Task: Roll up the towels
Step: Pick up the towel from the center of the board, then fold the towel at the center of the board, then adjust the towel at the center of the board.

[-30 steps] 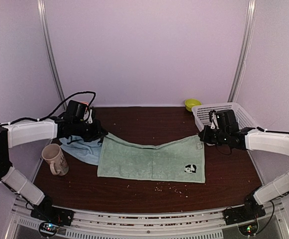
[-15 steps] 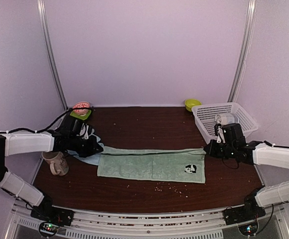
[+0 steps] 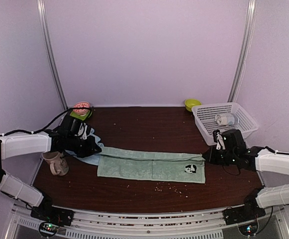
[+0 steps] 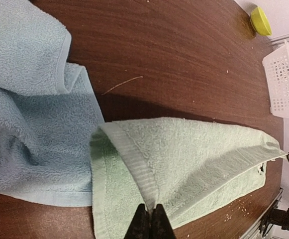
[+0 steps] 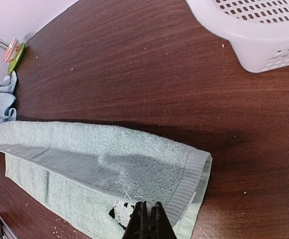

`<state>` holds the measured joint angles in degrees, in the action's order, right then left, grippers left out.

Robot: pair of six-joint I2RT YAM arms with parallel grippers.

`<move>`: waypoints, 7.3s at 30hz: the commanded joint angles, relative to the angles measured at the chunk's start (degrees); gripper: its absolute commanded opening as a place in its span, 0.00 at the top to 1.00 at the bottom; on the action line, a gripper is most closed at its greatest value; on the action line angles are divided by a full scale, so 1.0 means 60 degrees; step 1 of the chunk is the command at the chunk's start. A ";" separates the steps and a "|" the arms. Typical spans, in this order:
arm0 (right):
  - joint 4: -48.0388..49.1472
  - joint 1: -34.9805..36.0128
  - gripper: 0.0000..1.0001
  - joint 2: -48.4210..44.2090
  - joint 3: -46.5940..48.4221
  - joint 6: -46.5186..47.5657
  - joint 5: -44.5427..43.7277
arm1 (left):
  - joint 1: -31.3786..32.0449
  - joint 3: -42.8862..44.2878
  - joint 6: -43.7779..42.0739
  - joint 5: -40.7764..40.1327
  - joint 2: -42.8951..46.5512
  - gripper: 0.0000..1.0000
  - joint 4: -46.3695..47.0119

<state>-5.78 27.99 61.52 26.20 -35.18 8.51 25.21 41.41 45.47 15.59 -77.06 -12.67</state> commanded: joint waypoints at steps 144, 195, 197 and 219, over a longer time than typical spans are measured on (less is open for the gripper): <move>-0.2534 0.3557 0.47 0.1431 0.1772 -0.2619 -0.3042 | 0.2707 0.2947 -0.2031 -0.2232 -0.3446 0.95 -0.2385; -0.2680 0.0987 0.45 -0.0176 0.1677 -0.1786 -0.1297 | 0.5500 0.1691 0.0706 -0.4095 -0.0445 0.57 -0.3462; -0.2371 0.1244 0.47 -0.0119 0.1596 -0.1822 -0.1183 | 0.4947 0.1147 0.0912 -0.3771 -0.0168 0.64 -0.2988; -0.2638 0.0607 0.46 0.1462 0.0308 -0.3545 -0.1065 | 0.3950 0.1067 -0.0409 -0.3400 -0.1193 1.00 -0.2456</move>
<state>-21.93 32.01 68.07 29.52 -54.02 -0.23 49.43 45.98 45.91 -3.05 -85.17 -26.50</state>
